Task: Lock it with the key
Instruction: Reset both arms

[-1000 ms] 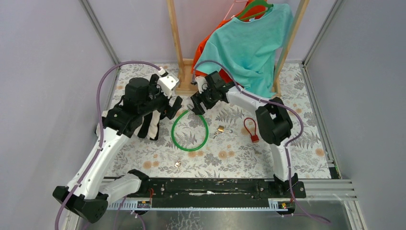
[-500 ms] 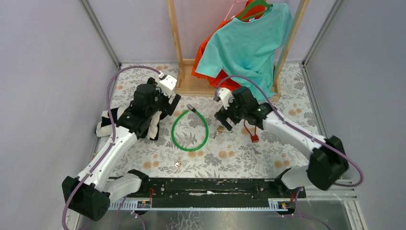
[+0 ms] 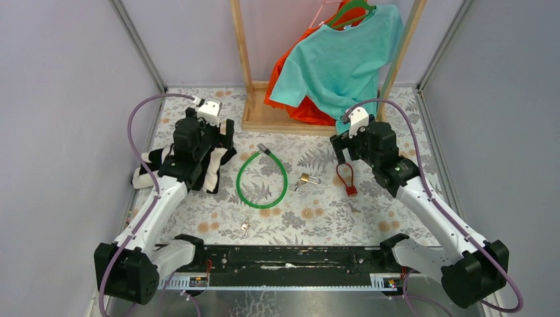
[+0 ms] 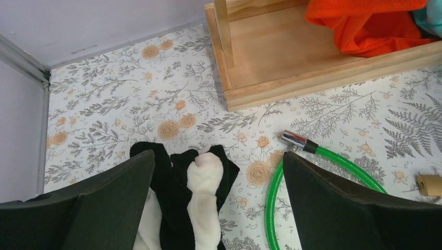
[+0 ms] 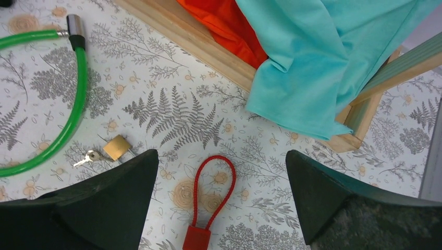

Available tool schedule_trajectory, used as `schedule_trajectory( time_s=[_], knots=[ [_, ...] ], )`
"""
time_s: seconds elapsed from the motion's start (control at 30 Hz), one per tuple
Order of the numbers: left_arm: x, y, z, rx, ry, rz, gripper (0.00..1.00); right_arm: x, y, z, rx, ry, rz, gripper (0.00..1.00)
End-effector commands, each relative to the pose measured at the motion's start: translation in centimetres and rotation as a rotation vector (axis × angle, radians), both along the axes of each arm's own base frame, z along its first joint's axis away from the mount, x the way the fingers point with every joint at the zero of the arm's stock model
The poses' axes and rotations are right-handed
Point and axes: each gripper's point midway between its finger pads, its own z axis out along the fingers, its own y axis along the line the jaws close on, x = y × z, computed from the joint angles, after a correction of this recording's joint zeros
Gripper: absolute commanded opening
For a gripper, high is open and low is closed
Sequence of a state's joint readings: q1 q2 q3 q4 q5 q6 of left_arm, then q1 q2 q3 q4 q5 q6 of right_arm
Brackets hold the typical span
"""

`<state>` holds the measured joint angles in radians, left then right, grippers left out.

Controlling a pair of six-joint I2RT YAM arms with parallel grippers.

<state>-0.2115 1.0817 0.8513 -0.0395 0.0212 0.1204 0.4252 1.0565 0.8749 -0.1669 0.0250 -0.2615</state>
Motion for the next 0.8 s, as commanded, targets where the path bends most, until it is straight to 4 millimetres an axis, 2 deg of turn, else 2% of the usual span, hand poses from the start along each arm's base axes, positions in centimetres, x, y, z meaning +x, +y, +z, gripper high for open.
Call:
schedule_trajectory(
  time_s=[0.0,0.13,0.4,0.53,0.77],
  knots=[
    [-0.5,-0.6,2.7,-0.048,-0.114,-0.044,1.0,0.3,0.0,2.3,0.091,-0.069,-0.042,0.99],
    [-1.5,-0.4,2.3,-0.058,-0.106,-0.043,1.0,-0.3,-1.9,4.5,0.081,-0.141,-0.089,0.99],
    [-3.0,-2.1,4.2,-0.14,-0.156,-0.134,1.0,-1.0,-3.7,4.9,0.098,-0.174,-0.084,0.99],
    [-3.6,-2.0,4.7,-0.13,-0.183,-0.14,1.0,-1.1,-5.4,5.3,0.083,-0.197,-0.133,0.99],
    [-5.0,-1.6,5.5,-0.112,-0.207,-0.151,1.0,-1.5,-5.2,5.3,0.087,-0.19,-0.099,0.99]
  ],
)
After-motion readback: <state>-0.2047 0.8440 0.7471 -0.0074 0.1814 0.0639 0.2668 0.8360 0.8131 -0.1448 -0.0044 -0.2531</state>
